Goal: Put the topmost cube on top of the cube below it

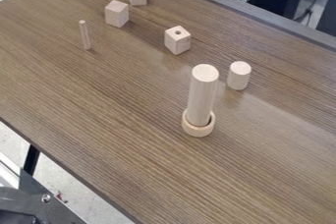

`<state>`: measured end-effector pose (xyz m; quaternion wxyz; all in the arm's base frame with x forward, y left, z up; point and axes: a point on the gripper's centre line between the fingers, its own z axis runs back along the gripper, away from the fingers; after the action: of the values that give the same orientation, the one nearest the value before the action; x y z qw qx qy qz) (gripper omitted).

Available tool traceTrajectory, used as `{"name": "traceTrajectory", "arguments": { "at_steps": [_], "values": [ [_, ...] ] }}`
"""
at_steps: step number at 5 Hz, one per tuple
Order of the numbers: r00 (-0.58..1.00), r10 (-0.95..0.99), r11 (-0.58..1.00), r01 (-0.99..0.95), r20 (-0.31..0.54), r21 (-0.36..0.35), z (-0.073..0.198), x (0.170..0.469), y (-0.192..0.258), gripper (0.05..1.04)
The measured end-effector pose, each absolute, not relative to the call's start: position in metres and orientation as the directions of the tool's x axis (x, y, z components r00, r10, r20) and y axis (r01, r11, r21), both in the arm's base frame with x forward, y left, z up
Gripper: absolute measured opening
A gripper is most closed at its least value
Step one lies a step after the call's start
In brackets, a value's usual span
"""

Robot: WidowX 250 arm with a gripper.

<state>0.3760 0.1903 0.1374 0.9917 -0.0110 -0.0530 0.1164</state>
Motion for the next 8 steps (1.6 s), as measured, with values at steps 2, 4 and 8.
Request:
{"name": "traceTrajectory", "arguments": {
  "at_steps": [2,4,8],
  "values": [
    [0.949,0.311,0.949,-0.307,0.049,-0.072,0.110,0.386,0.185,1.000],
    [0.891,0.451,0.889,-0.444,0.050,-0.112,0.094,0.417,0.192,1.000],
    [0.851,0.525,0.850,-0.523,0.018,-0.065,0.079,0.433,0.197,1.000]
  ]
}}
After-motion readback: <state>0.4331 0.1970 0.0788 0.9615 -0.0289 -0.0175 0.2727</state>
